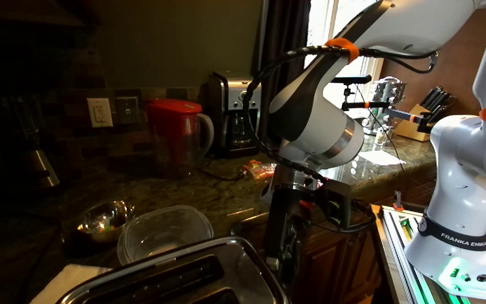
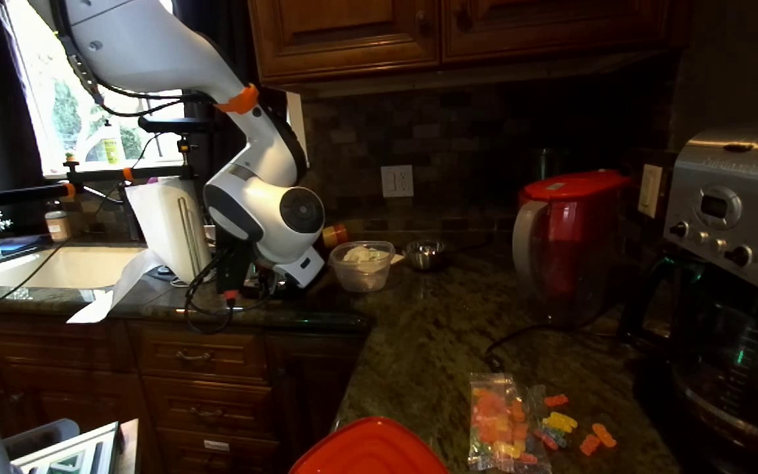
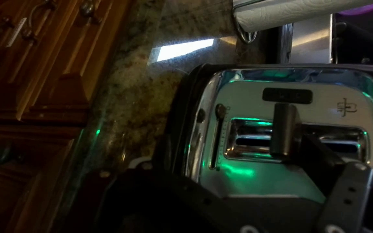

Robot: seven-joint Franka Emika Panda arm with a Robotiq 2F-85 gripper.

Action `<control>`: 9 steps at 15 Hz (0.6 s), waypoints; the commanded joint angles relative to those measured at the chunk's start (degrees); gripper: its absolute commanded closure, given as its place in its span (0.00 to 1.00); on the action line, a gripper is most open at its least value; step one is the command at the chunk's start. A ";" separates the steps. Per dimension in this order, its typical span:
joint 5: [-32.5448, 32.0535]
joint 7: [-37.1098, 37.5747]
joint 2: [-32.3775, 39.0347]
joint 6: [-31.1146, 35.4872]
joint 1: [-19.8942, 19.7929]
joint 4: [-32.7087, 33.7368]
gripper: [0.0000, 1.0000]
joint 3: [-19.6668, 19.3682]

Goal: Push the lever on the toaster downwards.

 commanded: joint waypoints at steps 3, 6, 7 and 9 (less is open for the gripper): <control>-1.78 1.38 3.65 7.62 1.34 0.86 0.00 0.80; -0.90 0.57 5.69 12.08 1.64 1.63 0.00 0.54; -0.93 0.66 6.22 12.28 1.62 1.96 0.00 0.45; -0.68 0.57 6.40 12.27 1.52 2.01 0.00 0.34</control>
